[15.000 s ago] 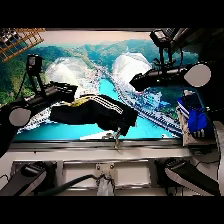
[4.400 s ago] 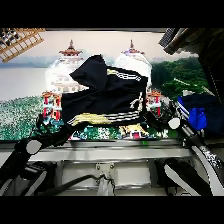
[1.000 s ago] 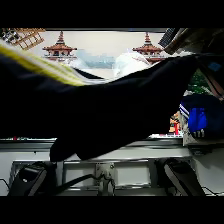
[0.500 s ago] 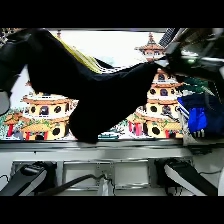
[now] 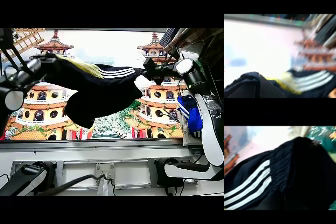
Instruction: Fold the clothes and pants, and hang the long-sleeved shirts on hangers.
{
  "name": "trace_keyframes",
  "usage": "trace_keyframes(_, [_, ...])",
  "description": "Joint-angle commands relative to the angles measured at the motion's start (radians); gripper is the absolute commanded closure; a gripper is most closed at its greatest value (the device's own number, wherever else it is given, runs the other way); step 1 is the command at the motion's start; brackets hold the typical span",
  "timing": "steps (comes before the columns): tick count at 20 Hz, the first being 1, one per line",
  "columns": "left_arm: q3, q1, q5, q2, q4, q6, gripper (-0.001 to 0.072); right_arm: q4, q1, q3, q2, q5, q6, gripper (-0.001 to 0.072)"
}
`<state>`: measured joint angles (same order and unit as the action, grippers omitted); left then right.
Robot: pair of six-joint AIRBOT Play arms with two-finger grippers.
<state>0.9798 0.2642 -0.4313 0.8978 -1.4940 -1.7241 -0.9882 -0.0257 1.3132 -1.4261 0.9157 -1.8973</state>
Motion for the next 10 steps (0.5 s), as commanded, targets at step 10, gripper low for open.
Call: trace_keyframes(10, [-0.423, 0.025, -0.358, -0.336, 0.054, -0.079, 0.0700, -0.200, 0.075, -0.038, -0.021, 0.270, 0.177, 0.0687])
